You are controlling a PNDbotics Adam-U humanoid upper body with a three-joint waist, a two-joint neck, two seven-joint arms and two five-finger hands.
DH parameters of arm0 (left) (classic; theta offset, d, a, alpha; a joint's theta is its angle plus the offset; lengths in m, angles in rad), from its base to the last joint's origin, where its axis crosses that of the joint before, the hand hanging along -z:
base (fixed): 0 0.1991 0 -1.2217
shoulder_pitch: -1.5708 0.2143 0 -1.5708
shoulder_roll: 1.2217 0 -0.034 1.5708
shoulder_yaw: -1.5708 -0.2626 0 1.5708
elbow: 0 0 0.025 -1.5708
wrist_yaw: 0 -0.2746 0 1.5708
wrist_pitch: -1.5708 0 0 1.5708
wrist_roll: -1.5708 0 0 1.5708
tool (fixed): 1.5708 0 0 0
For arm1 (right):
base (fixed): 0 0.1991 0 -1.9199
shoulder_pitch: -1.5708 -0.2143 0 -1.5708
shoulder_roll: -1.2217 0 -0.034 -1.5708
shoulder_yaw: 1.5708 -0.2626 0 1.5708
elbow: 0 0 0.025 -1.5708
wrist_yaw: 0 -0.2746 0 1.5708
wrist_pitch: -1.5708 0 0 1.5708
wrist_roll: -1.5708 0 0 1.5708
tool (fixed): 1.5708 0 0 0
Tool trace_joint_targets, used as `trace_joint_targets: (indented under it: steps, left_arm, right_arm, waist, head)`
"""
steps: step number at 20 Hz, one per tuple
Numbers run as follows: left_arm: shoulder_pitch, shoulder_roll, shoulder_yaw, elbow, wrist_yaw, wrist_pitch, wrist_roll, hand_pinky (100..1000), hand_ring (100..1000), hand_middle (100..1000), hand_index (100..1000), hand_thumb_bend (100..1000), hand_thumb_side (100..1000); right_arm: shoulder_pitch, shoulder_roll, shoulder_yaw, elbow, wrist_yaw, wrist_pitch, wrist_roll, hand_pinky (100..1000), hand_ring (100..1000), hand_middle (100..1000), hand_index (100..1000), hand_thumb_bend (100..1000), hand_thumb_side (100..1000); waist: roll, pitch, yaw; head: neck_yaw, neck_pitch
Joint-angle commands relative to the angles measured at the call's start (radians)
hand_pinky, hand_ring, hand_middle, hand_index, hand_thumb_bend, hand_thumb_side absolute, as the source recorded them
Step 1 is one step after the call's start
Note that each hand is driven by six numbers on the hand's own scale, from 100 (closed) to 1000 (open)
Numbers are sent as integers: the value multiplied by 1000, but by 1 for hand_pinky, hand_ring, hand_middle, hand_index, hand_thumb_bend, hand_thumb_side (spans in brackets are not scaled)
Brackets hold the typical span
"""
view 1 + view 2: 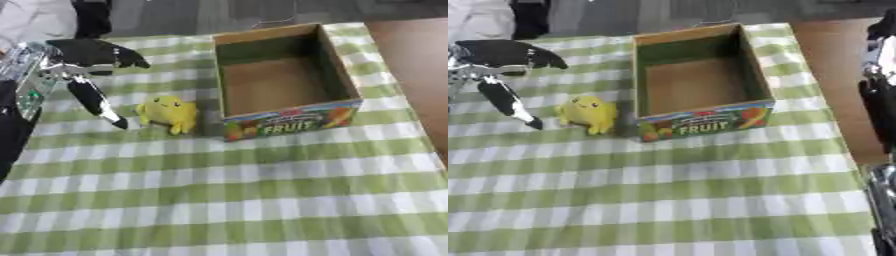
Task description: Pick up objects on the table and place them in the box.
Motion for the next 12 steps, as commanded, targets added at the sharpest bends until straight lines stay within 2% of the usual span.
trace_joint_targets:
  steps: [1,2,3,9,12]
  left_arm:
    - [-18,16,17,14,51,-193,-138,957,926,928,1000,554,521]
    - [-17,14,16,21,67,-200,-138,960,914,913,1000,489,504]
    - [-17,11,15,28,83,-206,-141,961,912,908,1000,483,505]
    - [-20,1,7,66,175,-213,-211,971,906,894,1000,503,517]
    - [-28,3,7,69,220,-197,-257,973,915,905,1000,514,517]
  right_arm:
    - [-14,-16,0,-19,-4,-1,4,788,833,546,870,100,587]
    - [-15,-16,0,-19,-4,0,4,788,833,545,869,100,587]
    - [-15,-16,0,-19,-4,0,4,788,833,544,869,100,587]
    - [-17,-15,1,-19,-5,0,6,789,833,542,867,100,587]
    - [-18,-15,1,-19,-6,0,7,789,833,540,865,100,586]
  waist:
    - [-2,-17,1]
    - [-2,-16,0]
    - [-2,-16,0]
    - [0,-14,-2]
    - [2,-13,-5]
  head:
    - [2,-12]
    - [2,-13]
    - [3,-13]
    - [6,-15]
    - [10,-17]
